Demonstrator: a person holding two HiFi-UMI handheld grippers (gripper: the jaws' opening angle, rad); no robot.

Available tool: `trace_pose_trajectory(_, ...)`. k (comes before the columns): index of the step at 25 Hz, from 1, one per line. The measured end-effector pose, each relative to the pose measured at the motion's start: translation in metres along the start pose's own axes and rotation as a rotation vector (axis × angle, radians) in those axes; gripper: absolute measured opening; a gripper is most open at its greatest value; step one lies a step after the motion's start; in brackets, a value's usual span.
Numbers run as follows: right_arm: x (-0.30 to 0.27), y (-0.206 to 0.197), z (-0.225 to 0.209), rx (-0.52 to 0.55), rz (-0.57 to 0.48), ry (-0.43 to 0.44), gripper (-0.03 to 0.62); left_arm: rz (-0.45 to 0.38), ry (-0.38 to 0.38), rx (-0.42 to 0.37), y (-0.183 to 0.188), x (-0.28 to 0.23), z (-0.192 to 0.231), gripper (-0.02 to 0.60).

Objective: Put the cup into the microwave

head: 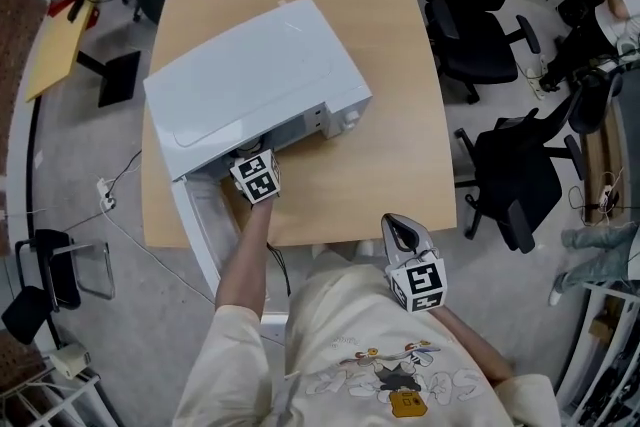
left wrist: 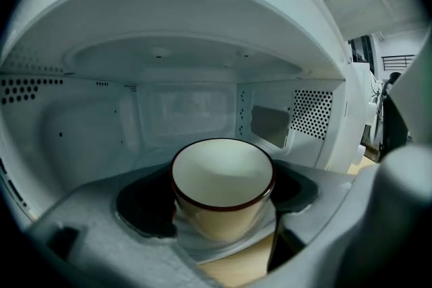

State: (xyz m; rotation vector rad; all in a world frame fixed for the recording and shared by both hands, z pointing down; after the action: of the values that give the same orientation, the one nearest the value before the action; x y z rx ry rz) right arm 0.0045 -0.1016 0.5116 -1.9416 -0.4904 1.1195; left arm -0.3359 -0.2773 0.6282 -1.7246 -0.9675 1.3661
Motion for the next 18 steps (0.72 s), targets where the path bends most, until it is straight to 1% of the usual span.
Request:
trace_pose_trajectory(7, 0.005, -0.003, -0.008, -0.007, 0.008, -0.025, 0.008, -0.044, -0.003, -0.017, 0.003, -0.011, 0.0, 0.4)
trace_pose_trajectory(11, 0.008, -0.004, -0.01, -0.007, 0.008, -0.017, 0.006, -0.035, -0.013, -0.033, 0.004, -0.01, 0.0, 0.404)
trace_pose_trajectory(15, 0.011, -0.006, -0.012, -0.01, 0.001, 0.0, 0.006, -0.035, 0.008, -0.081, 0.005, 0.009, -0.002, 0.403)
trace_pose_trajectory(18, 0.012, -0.006, -0.013, -0.017, -0.01, 0.014, 0.006, -0.033, 0.015, -0.07, 0.0, 0.03, -0.006, 0.402)
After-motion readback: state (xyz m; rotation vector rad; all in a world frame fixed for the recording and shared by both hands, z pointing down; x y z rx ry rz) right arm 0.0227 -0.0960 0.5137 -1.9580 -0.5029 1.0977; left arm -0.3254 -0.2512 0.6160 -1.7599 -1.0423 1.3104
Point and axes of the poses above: the fingertips, and each gripper's own axes: x backward along the fingers, z to its left, y out of its top, the point moved 5 cm from there along x, backward along the fingers, and after that the axes turned 13 degrees about -x, right-handed, at the moved point
